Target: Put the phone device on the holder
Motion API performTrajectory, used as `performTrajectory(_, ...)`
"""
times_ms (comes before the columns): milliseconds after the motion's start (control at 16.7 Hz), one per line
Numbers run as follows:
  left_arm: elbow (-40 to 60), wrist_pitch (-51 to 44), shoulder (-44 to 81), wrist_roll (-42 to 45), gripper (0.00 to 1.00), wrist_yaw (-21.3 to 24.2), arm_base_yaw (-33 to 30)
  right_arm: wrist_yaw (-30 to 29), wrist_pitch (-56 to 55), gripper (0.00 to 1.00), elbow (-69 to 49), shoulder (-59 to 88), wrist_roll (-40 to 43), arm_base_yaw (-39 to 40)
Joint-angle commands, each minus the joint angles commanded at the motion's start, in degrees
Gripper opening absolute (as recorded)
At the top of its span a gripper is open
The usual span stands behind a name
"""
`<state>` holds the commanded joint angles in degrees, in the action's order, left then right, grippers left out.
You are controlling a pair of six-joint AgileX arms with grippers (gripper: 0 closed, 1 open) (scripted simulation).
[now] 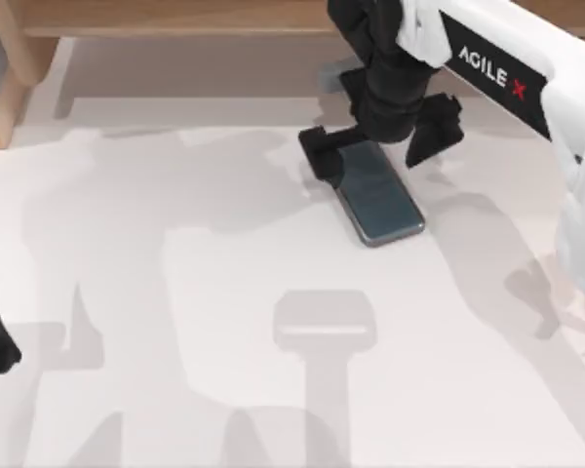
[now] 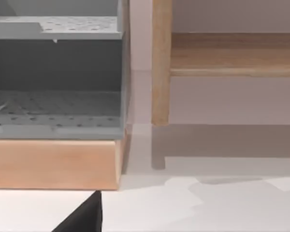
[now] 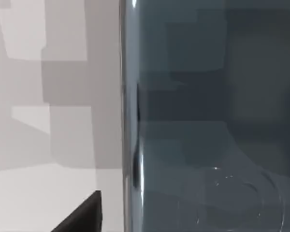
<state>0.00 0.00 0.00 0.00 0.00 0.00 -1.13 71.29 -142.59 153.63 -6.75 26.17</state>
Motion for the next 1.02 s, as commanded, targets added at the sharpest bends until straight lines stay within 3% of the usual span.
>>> performTrajectory(480,0.00,0.00,0.00,0.00,1.00,0.00,0.00,-0.03,-6.30,1.00,5.22,1.39,-0.06,0.07)
performTrajectory(1020,0.00,0.00,0.00,0.00,1.00,0.00,0.00,-0.03,-6.30,0.32,5.22,1.39,-0.06,0.07)
